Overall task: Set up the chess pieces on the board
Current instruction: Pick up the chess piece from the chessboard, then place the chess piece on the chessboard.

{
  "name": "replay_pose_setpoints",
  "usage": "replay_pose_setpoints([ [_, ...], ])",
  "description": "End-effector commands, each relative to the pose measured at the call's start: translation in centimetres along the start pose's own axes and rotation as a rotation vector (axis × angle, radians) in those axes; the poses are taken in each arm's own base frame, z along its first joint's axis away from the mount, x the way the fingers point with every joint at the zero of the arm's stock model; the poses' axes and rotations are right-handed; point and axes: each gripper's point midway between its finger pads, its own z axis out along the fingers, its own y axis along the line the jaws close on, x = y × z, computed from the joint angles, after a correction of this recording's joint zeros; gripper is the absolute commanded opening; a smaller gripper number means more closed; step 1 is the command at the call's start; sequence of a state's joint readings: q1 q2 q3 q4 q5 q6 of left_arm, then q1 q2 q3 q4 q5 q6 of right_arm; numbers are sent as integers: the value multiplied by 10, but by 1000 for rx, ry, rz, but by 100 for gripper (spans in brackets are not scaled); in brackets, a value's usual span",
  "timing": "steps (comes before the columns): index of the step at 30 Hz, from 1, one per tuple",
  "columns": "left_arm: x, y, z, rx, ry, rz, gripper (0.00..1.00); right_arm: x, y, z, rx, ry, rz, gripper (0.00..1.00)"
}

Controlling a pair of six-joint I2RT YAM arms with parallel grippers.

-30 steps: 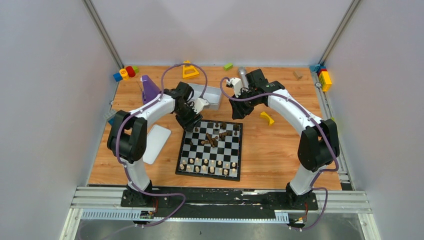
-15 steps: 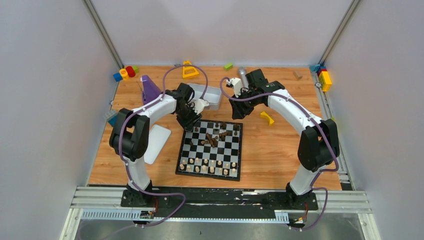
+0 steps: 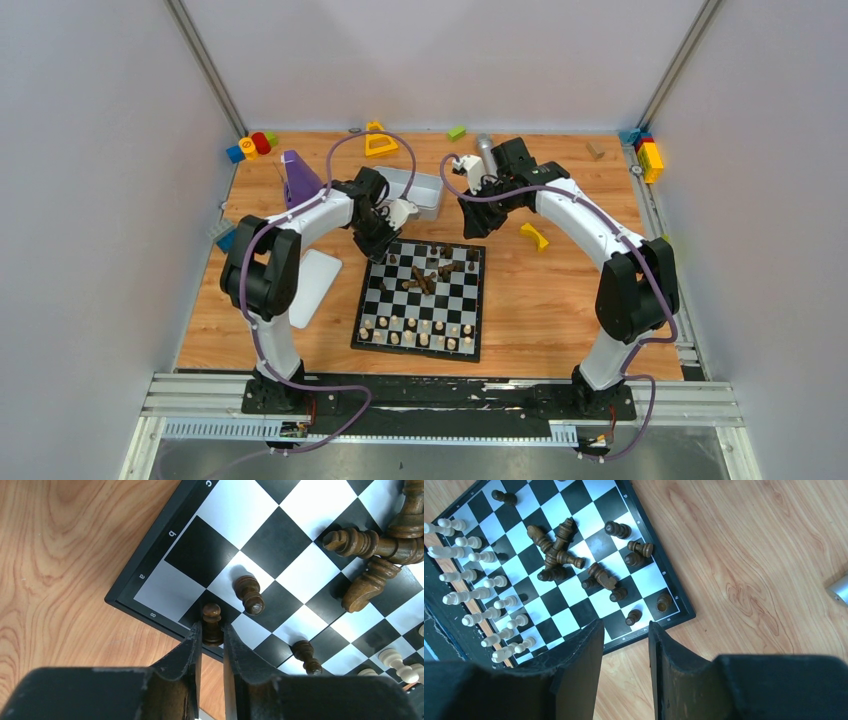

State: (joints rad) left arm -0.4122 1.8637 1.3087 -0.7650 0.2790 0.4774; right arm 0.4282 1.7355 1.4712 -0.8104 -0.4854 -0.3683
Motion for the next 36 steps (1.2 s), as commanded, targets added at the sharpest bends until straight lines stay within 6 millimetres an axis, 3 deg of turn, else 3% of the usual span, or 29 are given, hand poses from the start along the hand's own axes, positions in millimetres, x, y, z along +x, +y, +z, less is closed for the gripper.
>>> replay_pose_setpoints([
  [1,-14,5,-25,-15,-106,-11,13,-39,12,-19,-49,-124,-54,39],
  [5,-27,3,-51,-25,-219,8,10,-63,37,-25,-197,-201,-54,39],
  [11,-53,-21,-89,14,-412,93,9,-96,59,-23,-389,-294,22,39],
  [20,-76,-58,-134,79,-616,204,10,-113,80,1,-653,-274,154,40],
  [28,-79,-66,-136,91,-611,223,11,-118,98,14,-777,-224,209,43],
  [36,-80,-67,-133,84,-598,229,11,-117,112,30,-794,-188,213,44],
])
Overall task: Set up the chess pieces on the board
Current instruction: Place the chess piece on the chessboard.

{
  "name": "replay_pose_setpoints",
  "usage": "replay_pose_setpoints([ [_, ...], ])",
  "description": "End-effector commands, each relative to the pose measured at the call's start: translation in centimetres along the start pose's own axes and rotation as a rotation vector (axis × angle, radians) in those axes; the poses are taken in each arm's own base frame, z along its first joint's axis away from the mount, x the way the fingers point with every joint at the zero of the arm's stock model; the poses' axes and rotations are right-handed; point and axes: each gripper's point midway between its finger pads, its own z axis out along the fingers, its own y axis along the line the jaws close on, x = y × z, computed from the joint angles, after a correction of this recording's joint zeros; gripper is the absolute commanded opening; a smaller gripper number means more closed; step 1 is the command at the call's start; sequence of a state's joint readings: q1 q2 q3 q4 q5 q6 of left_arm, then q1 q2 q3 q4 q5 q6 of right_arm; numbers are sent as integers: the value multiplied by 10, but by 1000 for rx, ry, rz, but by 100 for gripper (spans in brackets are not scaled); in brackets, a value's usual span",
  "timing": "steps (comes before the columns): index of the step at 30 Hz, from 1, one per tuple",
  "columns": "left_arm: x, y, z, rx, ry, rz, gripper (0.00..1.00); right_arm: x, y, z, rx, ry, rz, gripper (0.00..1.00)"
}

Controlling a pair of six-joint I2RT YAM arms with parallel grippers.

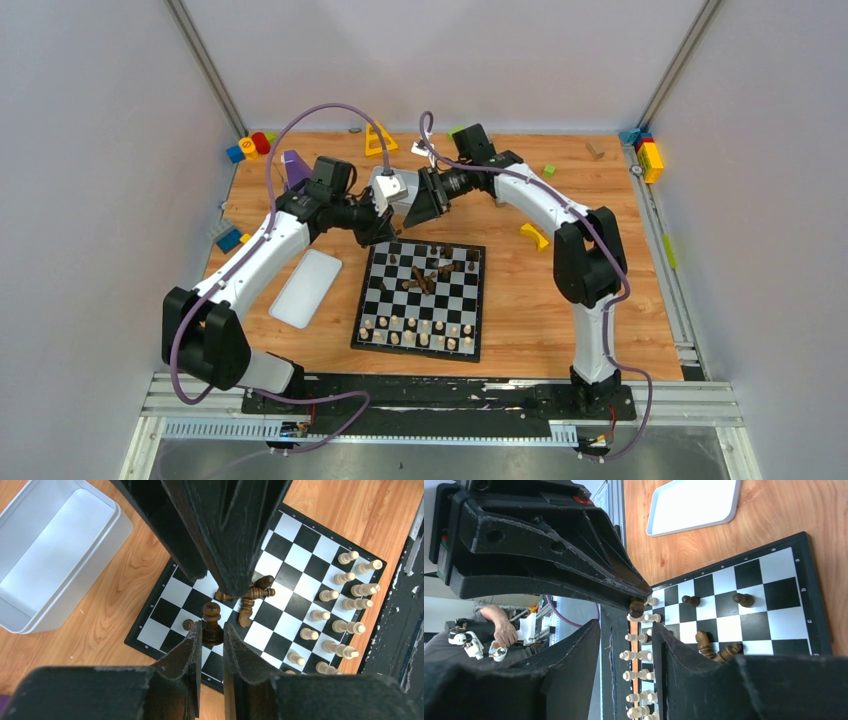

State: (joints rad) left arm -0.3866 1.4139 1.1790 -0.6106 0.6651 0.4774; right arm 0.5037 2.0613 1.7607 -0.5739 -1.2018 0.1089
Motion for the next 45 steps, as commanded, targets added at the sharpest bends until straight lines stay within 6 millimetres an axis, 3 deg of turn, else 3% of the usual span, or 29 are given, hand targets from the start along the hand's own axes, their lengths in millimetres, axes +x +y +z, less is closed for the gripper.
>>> replay_pose_setpoints([
  [1,-13,-1,-4,-5,-34,36,11,-10,10,10,-47,1,-44,43],
  [11,-11,-3,-4,-3,-28,34,12,-6,4,25,-36,21,-39,37],
  [20,-6,-1,-2,-15,-17,31,14,-4,7,27,-51,28,-38,13],
  [22,-5,1,-2,-24,-13,28,19,-5,7,27,-45,26,-43,6],
  [24,-3,5,-3,-48,-4,24,30,-8,5,25,-19,17,-57,0],
  [27,4,10,-6,-84,17,12,42,-15,-6,18,64,-9,-84,0],
  [29,10,15,-13,-102,22,-16,51,-21,-16,15,161,-21,-129,0],
  [30,9,14,-18,-103,7,-20,62,-24,-20,14,203,-22,-143,0],
  [32,17,28,-34,-143,-15,-70,73,-27,-29,14,286,-10,-184,0],
  [34,25,37,-49,-177,-25,-102,79,-30,-39,18,370,13,-230,0],
  [45,77,71,-121,-383,-74,-327,86,-34,-63,64,666,197,-479,1],
])
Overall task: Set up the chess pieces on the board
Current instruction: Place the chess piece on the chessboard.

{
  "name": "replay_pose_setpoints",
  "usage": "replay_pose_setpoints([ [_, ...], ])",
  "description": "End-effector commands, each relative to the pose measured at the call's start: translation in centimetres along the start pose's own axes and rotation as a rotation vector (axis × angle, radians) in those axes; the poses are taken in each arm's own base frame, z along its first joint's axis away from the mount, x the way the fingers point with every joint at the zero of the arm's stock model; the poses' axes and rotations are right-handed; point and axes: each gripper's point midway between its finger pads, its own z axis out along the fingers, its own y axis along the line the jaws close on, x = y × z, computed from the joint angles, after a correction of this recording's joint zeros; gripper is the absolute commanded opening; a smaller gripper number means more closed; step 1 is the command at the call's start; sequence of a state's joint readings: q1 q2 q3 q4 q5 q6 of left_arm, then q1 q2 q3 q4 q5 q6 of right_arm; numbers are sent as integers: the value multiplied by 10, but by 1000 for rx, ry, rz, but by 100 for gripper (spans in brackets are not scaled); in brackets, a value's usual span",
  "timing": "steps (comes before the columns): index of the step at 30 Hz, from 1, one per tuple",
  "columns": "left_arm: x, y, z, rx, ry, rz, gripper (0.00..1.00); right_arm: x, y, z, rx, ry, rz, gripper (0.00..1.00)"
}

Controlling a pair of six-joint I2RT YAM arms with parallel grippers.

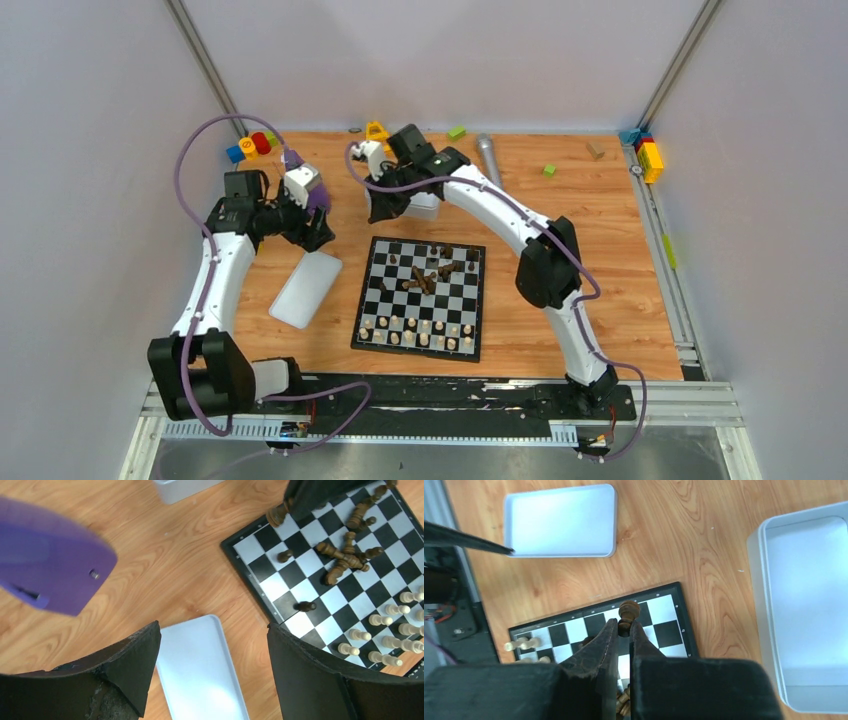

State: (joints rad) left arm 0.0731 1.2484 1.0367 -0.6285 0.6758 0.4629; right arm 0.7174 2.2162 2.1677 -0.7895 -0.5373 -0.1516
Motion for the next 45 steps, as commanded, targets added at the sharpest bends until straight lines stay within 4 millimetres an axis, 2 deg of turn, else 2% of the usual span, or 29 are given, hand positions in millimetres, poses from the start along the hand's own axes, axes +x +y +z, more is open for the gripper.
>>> replay_pose_setpoints([
  [1,5,7,-19,-33,-26,-72,86,15,-7,21,140,118,-144,1],
  [9,20,16,-30,-99,27,-131,86,41,5,60,212,253,-335,3],
  [15,24,18,-32,-109,49,-124,86,64,9,76,227,339,-400,3],
  [24,28,17,-29,-98,59,-129,86,76,1,80,253,392,-431,4],
  [30,26,32,-33,-160,43,-153,87,86,4,78,234,414,-407,3],
  [36,25,53,-39,-183,6,-207,87,84,9,72,205,399,-380,2],
  [39,27,62,-45,-210,-8,-218,87,92,11,73,186,418,-372,2],
  [45,28,69,-51,-234,-18,-217,87,100,9,76,180,438,-370,2],
])
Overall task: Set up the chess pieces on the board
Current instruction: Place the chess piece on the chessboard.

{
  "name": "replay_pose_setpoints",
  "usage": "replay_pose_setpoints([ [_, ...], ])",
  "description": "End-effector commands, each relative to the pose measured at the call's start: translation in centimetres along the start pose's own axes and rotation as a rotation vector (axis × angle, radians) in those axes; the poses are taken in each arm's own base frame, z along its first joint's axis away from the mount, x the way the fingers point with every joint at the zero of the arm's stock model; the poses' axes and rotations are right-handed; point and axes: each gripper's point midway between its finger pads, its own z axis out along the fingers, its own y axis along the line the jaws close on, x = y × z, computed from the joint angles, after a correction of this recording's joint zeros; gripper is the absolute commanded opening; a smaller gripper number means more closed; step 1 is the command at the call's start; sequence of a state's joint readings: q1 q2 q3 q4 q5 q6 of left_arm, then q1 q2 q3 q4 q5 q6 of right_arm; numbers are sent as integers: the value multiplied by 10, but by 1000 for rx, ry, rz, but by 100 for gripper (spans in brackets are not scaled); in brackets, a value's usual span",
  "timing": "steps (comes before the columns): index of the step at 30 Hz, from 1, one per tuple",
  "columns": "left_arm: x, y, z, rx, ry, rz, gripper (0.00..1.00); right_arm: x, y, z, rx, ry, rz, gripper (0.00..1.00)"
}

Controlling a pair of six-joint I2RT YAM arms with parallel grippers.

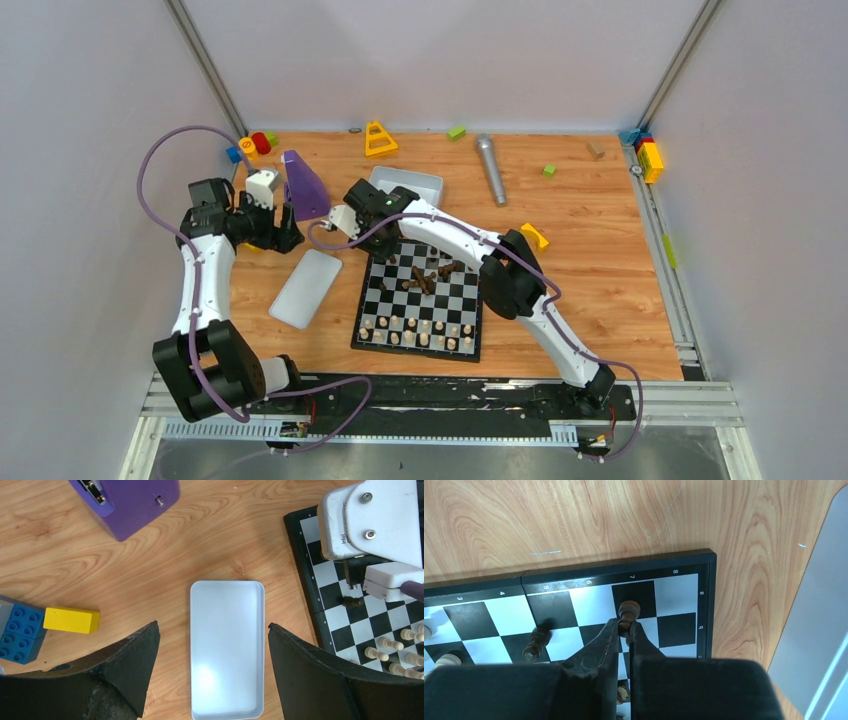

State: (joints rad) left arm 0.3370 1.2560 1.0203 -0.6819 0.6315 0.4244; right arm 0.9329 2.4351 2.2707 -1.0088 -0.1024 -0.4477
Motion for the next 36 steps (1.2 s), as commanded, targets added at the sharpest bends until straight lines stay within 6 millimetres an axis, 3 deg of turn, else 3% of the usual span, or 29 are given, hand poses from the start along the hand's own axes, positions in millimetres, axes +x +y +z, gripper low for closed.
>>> replay_pose_setpoints([
  [1,-21,6,-7,-10,-69,25,87,-4,3,-1,-11,-11,-20,2],
  [12,-18,6,-8,-8,-60,41,87,-5,1,7,-12,-9,-29,11],
  [23,-15,5,-7,-6,-49,45,87,-16,-3,5,5,-44,-23,31],
  [27,-16,6,-8,-10,-50,45,87,-29,-10,-13,33,-96,-6,39],
  [32,-19,7,-8,-15,-59,38,87,-48,-19,-51,72,-191,11,42],
  [36,-21,7,-9,-18,-63,32,87,-53,-7,-77,32,-241,24,44],
])
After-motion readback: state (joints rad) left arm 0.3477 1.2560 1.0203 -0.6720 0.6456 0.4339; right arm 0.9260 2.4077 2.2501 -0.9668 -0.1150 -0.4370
